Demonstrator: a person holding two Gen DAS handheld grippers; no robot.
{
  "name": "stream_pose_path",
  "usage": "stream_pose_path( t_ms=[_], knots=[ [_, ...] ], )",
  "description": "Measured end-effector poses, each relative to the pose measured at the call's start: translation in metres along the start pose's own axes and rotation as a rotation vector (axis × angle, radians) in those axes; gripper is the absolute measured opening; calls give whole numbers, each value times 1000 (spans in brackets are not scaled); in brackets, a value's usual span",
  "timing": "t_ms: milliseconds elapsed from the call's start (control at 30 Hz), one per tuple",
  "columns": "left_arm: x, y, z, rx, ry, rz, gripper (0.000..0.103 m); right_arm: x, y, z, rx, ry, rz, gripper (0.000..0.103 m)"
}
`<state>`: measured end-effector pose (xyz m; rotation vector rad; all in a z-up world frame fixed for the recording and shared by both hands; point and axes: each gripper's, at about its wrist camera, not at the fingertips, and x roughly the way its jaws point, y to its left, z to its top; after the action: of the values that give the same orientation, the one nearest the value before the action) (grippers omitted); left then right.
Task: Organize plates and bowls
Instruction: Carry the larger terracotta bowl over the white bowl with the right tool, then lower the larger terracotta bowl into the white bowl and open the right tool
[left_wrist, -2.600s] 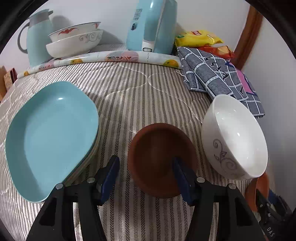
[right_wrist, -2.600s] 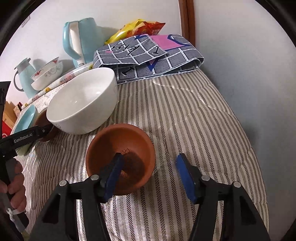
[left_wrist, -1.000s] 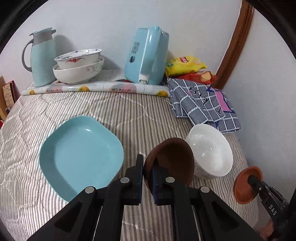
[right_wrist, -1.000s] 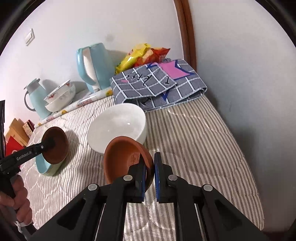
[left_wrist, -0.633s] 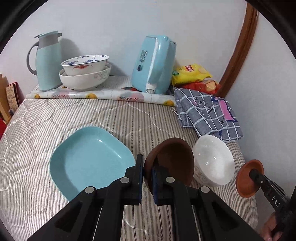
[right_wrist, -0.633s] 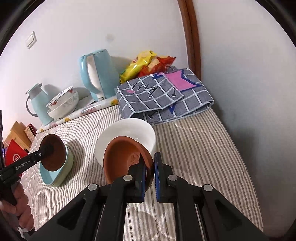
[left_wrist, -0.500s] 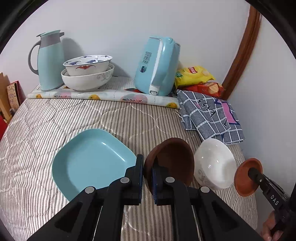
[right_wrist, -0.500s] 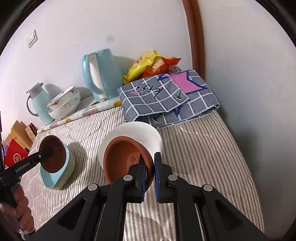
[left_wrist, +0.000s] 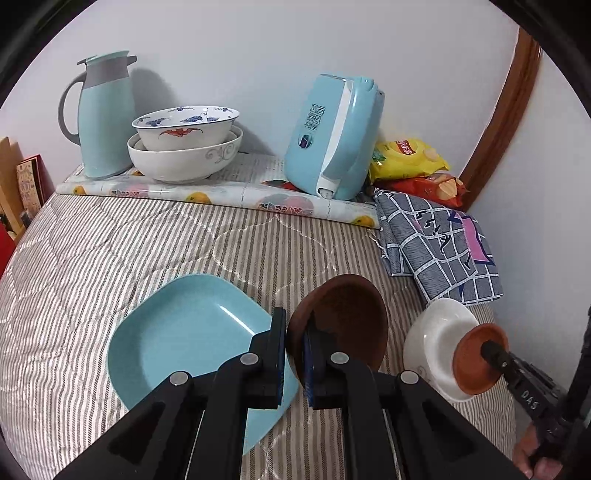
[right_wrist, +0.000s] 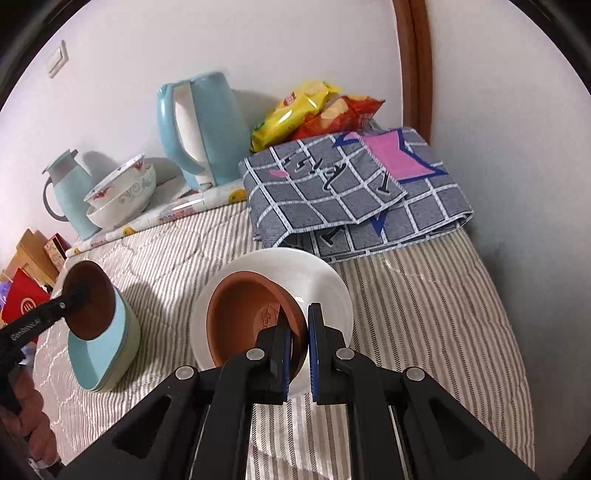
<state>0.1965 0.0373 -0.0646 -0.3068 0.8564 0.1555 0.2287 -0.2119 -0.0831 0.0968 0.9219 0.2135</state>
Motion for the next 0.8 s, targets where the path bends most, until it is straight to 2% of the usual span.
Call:
stream_pose_path(
  t_ms=[800],
  knots=[
    [28, 4, 13, -8, 28, -24, 9, 49, 1, 4, -13, 112, -8, 8]
  ],
)
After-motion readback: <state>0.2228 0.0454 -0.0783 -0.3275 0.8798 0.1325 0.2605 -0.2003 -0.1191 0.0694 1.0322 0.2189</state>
